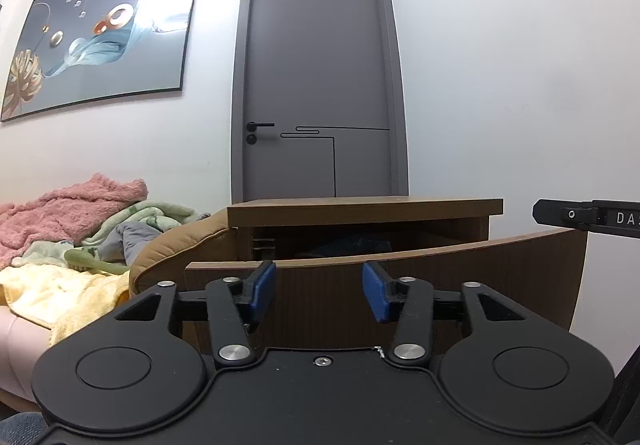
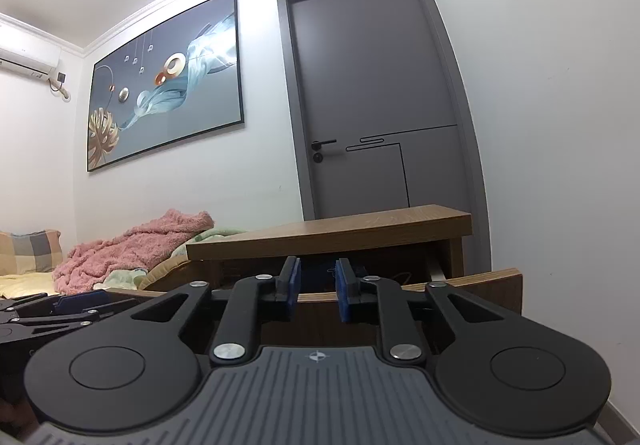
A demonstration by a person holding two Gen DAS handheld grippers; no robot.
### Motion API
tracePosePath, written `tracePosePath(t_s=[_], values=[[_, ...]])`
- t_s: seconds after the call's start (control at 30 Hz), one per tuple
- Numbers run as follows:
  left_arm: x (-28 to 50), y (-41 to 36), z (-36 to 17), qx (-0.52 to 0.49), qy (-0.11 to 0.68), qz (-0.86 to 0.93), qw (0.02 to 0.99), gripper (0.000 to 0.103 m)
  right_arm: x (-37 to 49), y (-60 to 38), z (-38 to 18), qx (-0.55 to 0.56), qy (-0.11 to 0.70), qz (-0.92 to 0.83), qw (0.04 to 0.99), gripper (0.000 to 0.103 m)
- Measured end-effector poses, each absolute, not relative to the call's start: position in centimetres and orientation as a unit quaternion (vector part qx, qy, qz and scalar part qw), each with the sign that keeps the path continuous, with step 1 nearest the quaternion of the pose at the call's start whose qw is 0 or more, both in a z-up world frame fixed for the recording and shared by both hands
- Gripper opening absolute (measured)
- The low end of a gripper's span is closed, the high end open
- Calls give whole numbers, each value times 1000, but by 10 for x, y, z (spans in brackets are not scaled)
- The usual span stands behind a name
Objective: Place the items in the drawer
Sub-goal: 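Close the left tool's fingers and bring it to the drawer front, then push the drawer front shut with the closed left tool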
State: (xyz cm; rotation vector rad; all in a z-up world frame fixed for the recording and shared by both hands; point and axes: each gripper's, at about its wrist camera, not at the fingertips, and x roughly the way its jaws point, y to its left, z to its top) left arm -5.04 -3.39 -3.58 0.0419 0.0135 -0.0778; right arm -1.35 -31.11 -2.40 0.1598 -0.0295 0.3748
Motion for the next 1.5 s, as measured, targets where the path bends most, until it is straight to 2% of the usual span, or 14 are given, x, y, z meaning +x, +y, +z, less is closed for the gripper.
tracePosePath(t_s=[0.2, 0.73, 0.77, 0.87, 1.0, 1.2, 1.5], values=[[-55, -37, -40, 28, 14, -46, 998, 23, -18, -312, -24, 68, -2, 185, 980, 20], [-51, -37, -42, 31, 36, -50, 998, 6, -18, -316, -25, 47, 21, 174, 983, 20], [-51, -37, -42, 31, 35, -50, 998, 6, -17, -317, -25, 47, 26, 175, 983, 20], [-49, -37, -42, 32, 40, -48, 998, 5, -15, -318, -24, 45, 34, 172, 983, 8], [-39, -36, -41, 28, 61, -41, 997, 3, -9, -319, -23, 43, 47, 175, 983, 3], [-21, -33, -45, 25, 103, -40, 994, 2, 8, -322, -22, 50, 73, 172, 981, 3], [-10, -24, -45, 40, 109, -27, 993, 2, 19, -325, -25, 47, 88, 173, 980, 3]])
